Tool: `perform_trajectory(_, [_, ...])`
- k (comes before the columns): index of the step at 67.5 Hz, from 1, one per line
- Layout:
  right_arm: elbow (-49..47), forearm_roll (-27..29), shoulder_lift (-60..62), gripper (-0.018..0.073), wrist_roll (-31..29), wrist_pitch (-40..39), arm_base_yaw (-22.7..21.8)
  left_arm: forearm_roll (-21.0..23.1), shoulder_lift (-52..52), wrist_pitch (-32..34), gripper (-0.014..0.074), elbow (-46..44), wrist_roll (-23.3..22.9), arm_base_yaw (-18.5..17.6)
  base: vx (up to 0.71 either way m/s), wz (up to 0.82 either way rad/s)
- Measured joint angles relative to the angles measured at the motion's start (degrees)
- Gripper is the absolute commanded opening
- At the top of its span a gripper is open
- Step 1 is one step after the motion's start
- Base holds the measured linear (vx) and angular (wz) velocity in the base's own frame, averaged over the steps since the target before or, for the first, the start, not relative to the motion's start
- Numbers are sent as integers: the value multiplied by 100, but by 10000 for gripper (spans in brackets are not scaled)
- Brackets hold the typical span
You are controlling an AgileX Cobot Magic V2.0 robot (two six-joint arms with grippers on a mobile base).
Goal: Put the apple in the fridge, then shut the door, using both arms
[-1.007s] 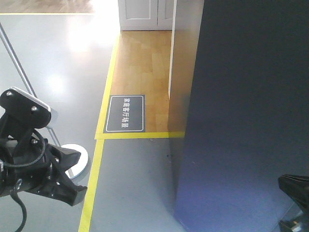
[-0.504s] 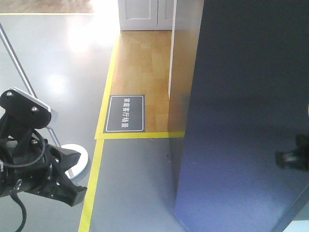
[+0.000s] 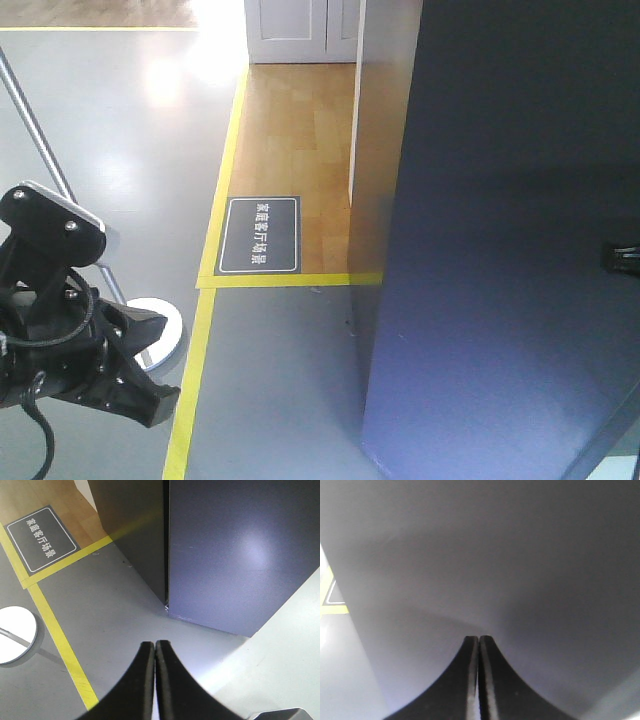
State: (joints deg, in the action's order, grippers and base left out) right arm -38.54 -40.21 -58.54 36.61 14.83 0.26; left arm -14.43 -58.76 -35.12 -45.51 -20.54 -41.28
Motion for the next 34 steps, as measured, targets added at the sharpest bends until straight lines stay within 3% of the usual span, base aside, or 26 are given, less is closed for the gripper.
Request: perform_trajectory(34, [-1159,119,-1182,-3,-263,-468,-826,0,0,0,-6,0,0,0,0,0])
